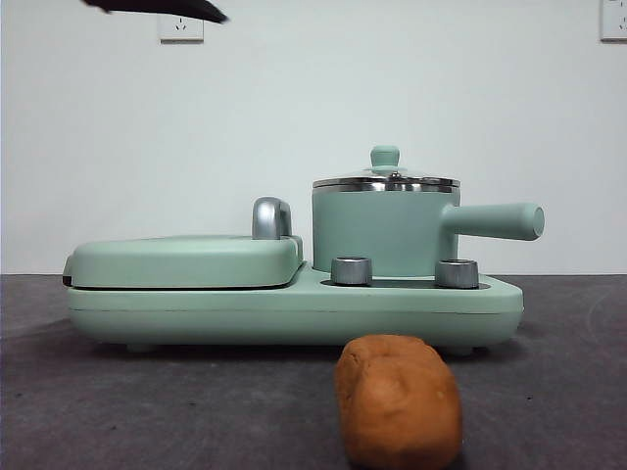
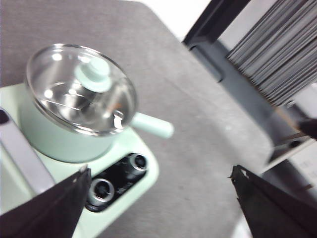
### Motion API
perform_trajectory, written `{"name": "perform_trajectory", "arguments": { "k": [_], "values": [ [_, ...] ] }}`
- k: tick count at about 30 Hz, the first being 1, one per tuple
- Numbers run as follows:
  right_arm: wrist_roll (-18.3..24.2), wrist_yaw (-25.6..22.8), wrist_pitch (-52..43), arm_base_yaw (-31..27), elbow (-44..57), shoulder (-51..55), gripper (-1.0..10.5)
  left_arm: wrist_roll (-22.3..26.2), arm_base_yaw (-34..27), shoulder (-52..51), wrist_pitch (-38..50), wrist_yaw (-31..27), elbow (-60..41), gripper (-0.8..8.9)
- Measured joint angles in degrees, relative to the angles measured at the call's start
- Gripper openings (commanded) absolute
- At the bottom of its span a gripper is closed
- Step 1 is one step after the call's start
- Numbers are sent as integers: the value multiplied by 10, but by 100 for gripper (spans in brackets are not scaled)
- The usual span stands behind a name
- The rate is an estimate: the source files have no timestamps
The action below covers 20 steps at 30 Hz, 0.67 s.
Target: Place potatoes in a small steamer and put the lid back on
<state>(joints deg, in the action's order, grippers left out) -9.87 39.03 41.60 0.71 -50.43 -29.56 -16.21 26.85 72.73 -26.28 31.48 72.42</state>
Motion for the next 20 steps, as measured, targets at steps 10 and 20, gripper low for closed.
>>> {"name": "perform_trajectory", "arguments": {
  "k": [10, 20],
  "values": [
    [0, 0, 0, 0, 0, 0, 444, 44, 70, 220, -84, -157, 241, 460],
    [0, 0, 0, 0, 0, 0, 444, 87, 99, 404, -107, -198, 424, 450]
  ]
}}
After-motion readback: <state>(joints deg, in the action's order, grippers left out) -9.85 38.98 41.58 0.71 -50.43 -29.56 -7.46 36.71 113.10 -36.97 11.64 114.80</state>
